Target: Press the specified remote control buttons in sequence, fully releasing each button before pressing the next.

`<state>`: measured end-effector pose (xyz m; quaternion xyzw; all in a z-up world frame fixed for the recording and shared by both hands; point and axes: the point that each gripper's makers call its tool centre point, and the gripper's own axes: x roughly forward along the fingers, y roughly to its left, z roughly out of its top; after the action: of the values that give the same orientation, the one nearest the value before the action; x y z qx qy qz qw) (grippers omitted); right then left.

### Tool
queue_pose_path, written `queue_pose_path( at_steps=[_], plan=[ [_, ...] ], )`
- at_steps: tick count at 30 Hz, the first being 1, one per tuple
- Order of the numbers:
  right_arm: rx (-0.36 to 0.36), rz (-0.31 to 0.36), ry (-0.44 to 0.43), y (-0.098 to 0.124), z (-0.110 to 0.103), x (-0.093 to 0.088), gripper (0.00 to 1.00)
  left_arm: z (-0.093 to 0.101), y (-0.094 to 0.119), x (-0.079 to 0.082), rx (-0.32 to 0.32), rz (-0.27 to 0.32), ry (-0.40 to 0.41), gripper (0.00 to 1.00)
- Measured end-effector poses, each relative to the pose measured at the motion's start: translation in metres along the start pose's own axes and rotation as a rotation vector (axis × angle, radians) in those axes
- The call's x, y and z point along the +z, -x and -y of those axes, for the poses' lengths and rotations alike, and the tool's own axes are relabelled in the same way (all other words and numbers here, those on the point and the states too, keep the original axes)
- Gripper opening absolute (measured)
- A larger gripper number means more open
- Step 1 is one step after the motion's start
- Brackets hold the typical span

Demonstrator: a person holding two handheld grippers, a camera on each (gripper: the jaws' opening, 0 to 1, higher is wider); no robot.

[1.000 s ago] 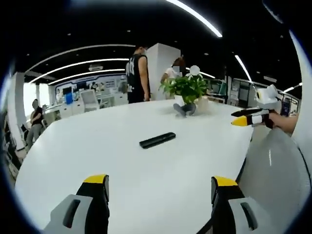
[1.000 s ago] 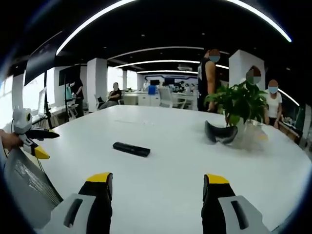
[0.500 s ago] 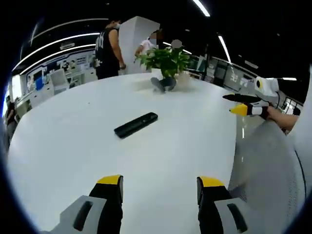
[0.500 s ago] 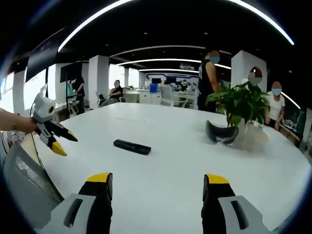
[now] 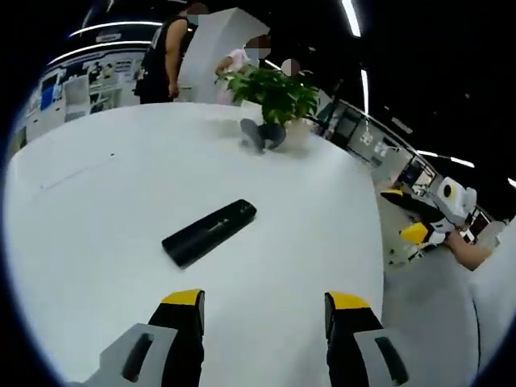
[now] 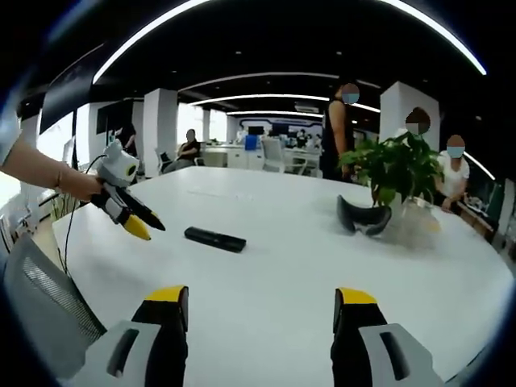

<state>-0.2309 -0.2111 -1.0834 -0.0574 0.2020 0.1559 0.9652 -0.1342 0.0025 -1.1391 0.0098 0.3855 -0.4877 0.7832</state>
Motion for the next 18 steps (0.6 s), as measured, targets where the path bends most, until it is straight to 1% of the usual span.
queue_pose_path(
  at_steps=[1, 3, 6, 9, 10, 11, 12, 14, 17, 18],
  plan=[
    [0.003, -0.002, 0.000, 0.000, 0.000, 0.000, 0.72, -0.004, -0.003, 0.001, 0.005, -0.027, -0.030, 0.61],
    [0.013, -0.012, -0.001, -0.001, -0.002, -0.002, 0.71, -0.007, -0.009, 0.004, 0.012, -0.051, -0.064, 0.61],
    [0.025, -0.017, 0.011, -0.002, -0.005, -0.003, 0.70, -0.010, -0.015, 0.012, 0.025, -0.056, -0.088, 0.61],
    [0.027, -0.017, 0.017, -0.002, -0.006, -0.002, 0.69, -0.016, -0.023, 0.020, 0.036, -0.066, -0.115, 0.64],
    [0.025, -0.017, 0.015, -0.002, -0.005, -0.003, 0.68, -0.017, -0.025, 0.021, 0.036, -0.075, -0.118, 0.64],
    [0.025, -0.021, 0.007, -0.002, -0.005, -0.004, 0.68, -0.022, -0.028, 0.018, 0.040, -0.106, -0.137, 0.64],
    [0.026, -0.024, 0.003, -0.002, -0.005, -0.004, 0.68, -0.028, -0.029, 0.017, 0.062, -0.124, -0.161, 0.64],
    [0.034, -0.028, 0.002, -0.003, -0.006, -0.005, 0.67, -0.036, -0.033, 0.018, 0.084, -0.143, -0.186, 0.64],
    [0.055, -0.041, 0.023, -0.005, -0.011, -0.007, 0.67, -0.041, -0.041, 0.018, 0.086, -0.166, -0.205, 0.64],
    [0.057, -0.047, 0.037, -0.005, -0.012, -0.008, 0.66, -0.043, -0.043, 0.018, 0.089, -0.182, -0.226, 0.64]
  ],
)
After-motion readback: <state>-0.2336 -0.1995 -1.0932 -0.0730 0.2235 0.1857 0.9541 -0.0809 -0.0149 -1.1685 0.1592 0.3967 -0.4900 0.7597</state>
